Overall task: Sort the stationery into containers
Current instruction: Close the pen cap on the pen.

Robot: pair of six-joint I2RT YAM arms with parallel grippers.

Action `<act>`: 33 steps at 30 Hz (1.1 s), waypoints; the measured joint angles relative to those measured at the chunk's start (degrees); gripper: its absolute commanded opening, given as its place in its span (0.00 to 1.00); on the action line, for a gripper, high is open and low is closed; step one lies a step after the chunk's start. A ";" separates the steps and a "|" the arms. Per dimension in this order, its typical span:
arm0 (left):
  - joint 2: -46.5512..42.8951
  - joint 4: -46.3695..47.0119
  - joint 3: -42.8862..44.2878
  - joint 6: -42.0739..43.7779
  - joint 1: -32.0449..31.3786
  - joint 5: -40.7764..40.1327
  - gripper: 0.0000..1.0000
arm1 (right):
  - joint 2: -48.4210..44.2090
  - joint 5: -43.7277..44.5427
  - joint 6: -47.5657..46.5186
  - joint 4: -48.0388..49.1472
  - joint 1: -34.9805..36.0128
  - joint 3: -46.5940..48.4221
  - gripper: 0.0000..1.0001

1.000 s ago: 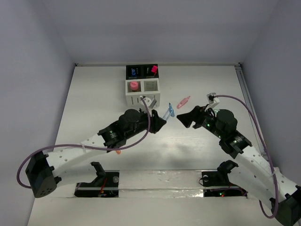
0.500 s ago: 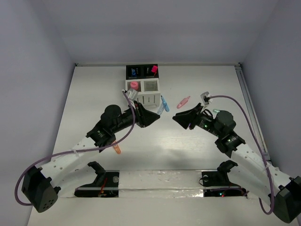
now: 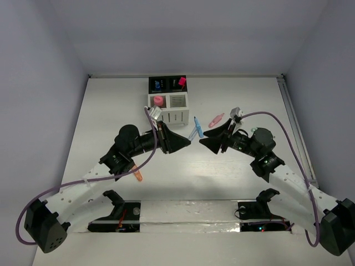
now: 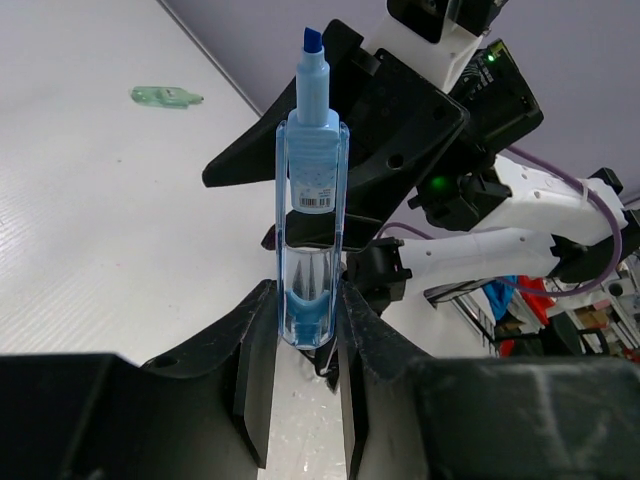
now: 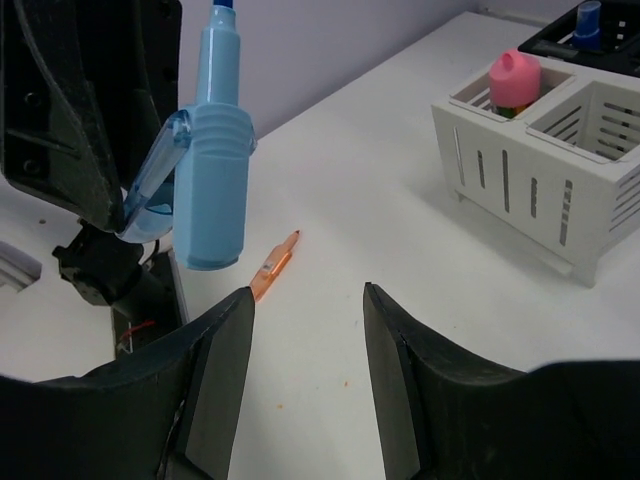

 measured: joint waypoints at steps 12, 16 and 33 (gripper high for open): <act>-3.69 5.57 -5.01 0.42 0.66 -2.08 0.00 | 7.91 -7.37 20.72 2.60 0.00 0.28 0.79; -6.23 8.66 -9.29 1.42 0.66 -3.65 0.00 | 9.57 -8.44 33.18 9.16 0.00 -2.89 0.79; -1.51 12.79 -18.47 3.30 0.68 -11.96 0.00 | 17.90 -3.43 53.57 23.02 0.00 -6.10 0.78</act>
